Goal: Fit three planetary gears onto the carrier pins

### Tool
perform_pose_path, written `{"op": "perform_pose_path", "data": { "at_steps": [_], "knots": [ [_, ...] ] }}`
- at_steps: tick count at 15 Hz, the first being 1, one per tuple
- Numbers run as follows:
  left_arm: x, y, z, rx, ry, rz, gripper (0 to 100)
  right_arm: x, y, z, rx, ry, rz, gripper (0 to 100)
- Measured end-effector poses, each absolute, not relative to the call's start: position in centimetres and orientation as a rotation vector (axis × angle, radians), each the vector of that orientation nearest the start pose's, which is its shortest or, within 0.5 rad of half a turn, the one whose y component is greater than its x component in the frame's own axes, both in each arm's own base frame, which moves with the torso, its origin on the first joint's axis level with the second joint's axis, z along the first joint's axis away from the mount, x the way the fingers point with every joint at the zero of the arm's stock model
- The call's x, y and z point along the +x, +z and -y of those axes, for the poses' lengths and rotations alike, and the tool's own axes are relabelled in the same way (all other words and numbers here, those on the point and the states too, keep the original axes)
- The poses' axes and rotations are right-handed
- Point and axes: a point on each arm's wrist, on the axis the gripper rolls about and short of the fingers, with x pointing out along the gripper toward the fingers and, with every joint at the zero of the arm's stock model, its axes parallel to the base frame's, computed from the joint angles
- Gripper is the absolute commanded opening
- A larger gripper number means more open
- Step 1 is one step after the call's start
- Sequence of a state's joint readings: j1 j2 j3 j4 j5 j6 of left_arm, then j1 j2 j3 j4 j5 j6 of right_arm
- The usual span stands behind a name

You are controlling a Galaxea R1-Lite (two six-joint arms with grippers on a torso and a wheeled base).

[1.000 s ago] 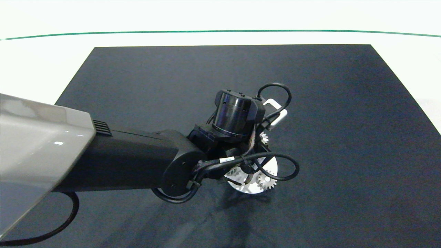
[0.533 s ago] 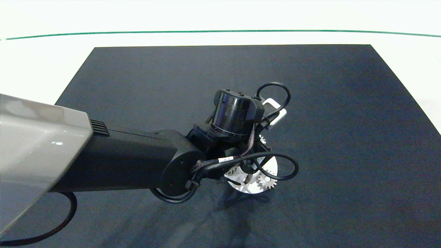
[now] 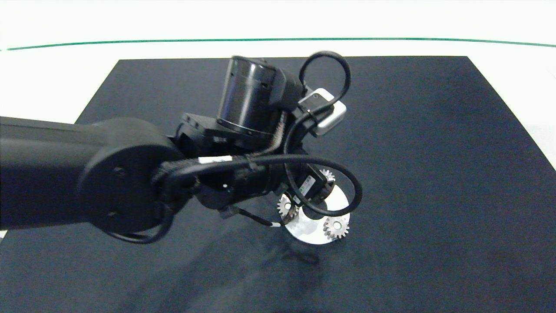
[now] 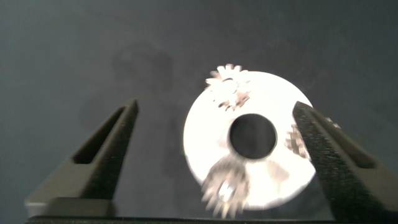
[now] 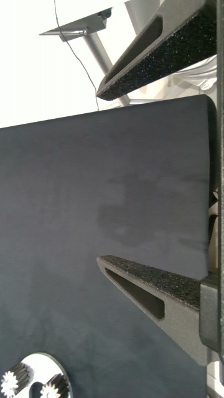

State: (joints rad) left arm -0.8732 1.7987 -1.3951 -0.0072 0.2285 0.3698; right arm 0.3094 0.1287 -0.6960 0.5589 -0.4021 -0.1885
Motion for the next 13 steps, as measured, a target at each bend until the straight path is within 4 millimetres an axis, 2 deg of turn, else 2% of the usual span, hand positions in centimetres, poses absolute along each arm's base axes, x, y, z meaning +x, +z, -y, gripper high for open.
{"op": "perform_pose_path", "data": {
  "at_steps": [2, 4, 7, 10, 13],
  "knots": [
    [21.7, 28.0, 24.1, 0.551, -0.676, -0.220, 100, -8.0, 20.5, 3.5, -0.186, -0.094, -0.002, 100],
    [20.8, 30.4, 20.6, 0.491, -0.610, -0.212, 100, -7.5, 21.7, 3.3, -0.190, -0.094, -0.016, 100],
    [19.1, 32.5, 14.5, 0.383, -0.469, -0.198, 100, -6.5, 23.7, 2.9, -0.200, -0.097, -0.040, 100],
    [15.6, 32.8, 8.9, 0.324, -0.341, -0.184, 100, -5.0, 25.3, 2.5, -0.203, -0.098, -0.061, 100],
    [10.6, 31.2, 3.4, 0.263, -0.144, -0.172, 100, -3.6, 25.9, 1.9, -0.188, -0.127, -0.102, 100]
  ]
}}
